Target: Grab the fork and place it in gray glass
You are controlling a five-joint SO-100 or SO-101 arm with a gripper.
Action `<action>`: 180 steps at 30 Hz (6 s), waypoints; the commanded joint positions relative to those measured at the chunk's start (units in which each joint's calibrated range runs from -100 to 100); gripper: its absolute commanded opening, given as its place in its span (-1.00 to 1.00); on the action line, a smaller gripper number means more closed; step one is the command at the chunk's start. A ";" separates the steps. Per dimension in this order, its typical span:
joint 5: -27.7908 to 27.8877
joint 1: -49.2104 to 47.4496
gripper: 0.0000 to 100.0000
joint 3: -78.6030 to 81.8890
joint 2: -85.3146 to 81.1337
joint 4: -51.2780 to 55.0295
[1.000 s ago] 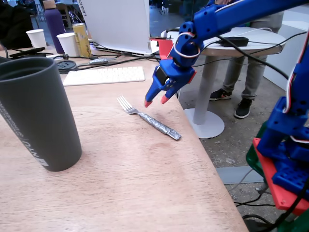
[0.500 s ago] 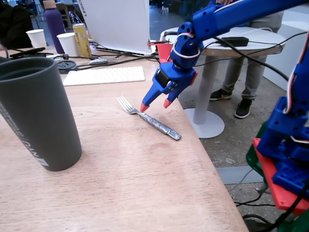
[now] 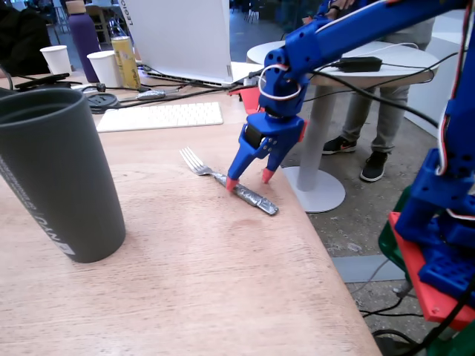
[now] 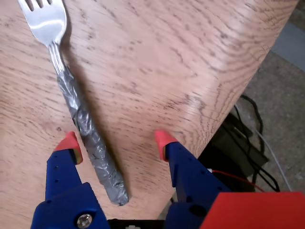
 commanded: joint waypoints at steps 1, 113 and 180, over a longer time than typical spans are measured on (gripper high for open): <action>0.54 -0.41 -0.31 -7.27 2.64 0.24; 13.24 -33.24 -1.00 -10.10 -11.34 -74.14; 13.19 -39.66 -1.00 53.99 -62.20 -72.83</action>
